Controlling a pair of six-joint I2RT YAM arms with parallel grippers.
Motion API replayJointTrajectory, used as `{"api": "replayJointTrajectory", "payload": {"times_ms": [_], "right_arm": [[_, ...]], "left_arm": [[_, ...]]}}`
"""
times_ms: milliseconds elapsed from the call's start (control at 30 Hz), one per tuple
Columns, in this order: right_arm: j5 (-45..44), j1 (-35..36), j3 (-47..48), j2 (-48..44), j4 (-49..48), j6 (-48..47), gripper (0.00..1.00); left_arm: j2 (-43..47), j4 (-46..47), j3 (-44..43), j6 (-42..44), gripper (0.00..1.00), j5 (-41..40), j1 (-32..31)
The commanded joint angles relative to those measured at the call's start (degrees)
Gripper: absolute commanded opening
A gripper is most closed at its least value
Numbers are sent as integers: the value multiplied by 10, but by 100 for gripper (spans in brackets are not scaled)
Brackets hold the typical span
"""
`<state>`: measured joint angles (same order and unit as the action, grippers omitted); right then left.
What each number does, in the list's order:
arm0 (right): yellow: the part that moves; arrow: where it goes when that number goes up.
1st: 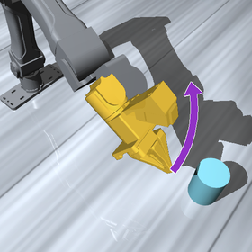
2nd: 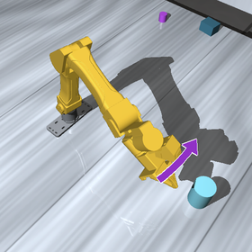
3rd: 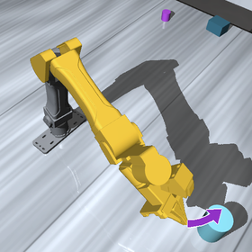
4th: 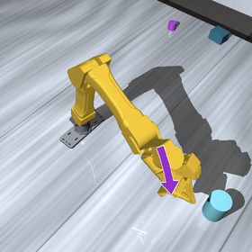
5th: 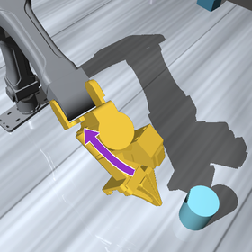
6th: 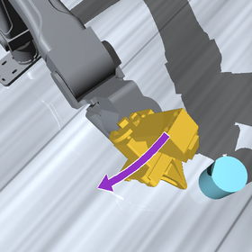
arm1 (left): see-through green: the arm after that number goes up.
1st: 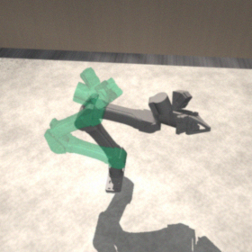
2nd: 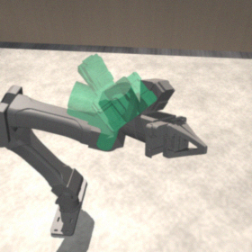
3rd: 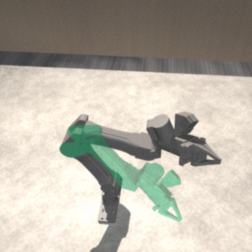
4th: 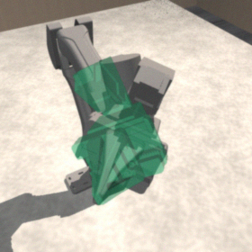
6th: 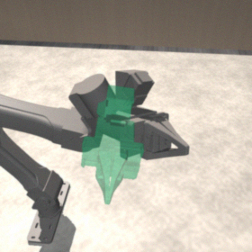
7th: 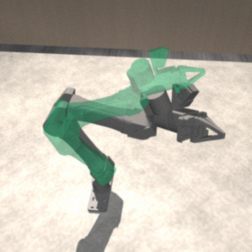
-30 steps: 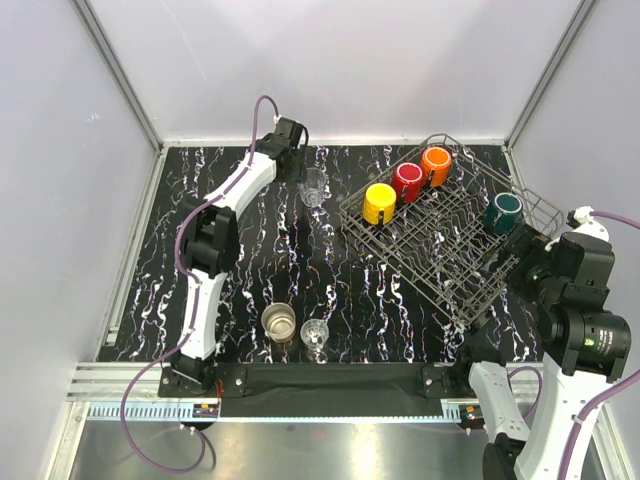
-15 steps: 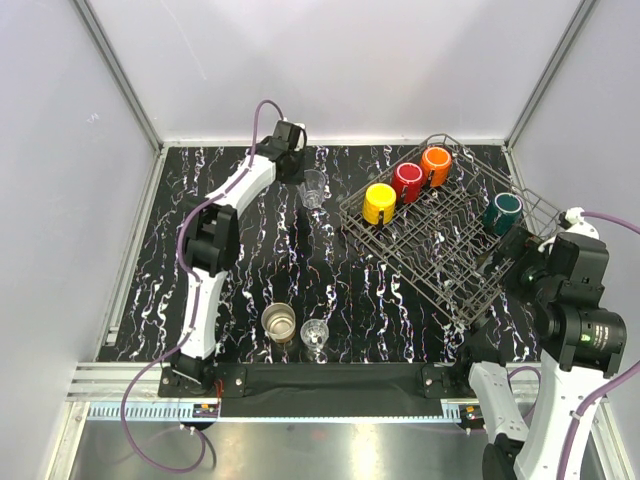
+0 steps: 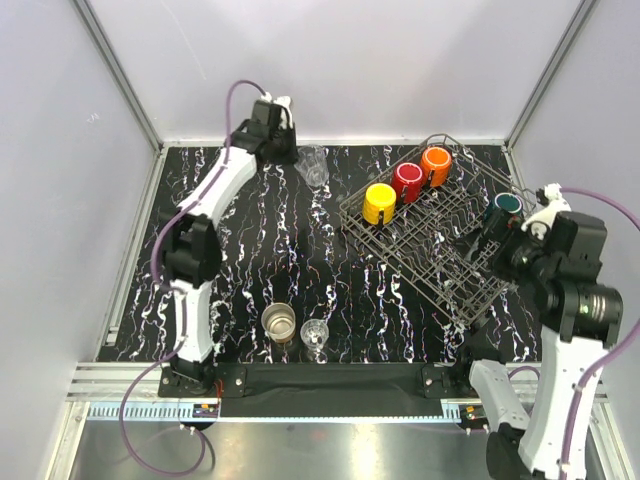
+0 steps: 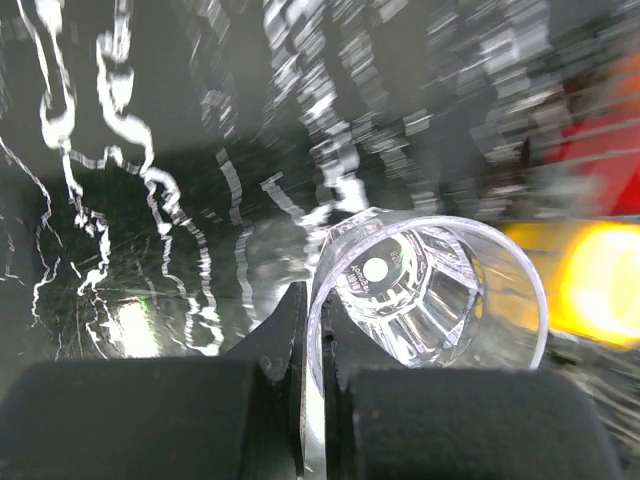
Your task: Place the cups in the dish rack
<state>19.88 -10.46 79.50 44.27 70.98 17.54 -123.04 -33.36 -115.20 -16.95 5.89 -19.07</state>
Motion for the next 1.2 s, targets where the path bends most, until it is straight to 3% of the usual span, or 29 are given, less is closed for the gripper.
{"api": "replayJointTrajectory", "payload": {"times_ms": [0, 200, 367, 467, 600, 700, 833, 933, 1067, 1167], "right_arm": [[105, 4, 13, 44, -60, -5, 100], [147, 22, 58, 102, -79, 32, 100], [205, 25, 77, 141, -93, 90, 100], [260, 25, 81, 159, -135, 131, 100], [313, 38, 75, 169, -231, 202, 100], [358, 53, 64, 181, -340, 286, 100], [384, 138, 75, 208, -444, 368, 100], [399, 181, 74, 231, -515, 405, 100], [399, 243, 79, 254, -607, 442, 100], [401, 280, 93, 278, -622, 452, 100]], "left_arm": [[140, 64, 3, -30, 0, 85, 0], [325, 130, 125, -81, 0, 152, 0], [488, 267, 307, -176, 0, 233, 3], [563, 397, 407, -255, 0, 299, 4], [632, 597, 546, -385, 0, 325, 4], [663, 734, 615, -481, 0, 310, 4], [671, 932, 687, -599, 0, 270, 4], [669, 1017, 717, -665, 0, 245, 4], [687, 1016, 727, -682, 0, 230, 4], [702, 987, 733, -672, 0, 227, 4]]}}
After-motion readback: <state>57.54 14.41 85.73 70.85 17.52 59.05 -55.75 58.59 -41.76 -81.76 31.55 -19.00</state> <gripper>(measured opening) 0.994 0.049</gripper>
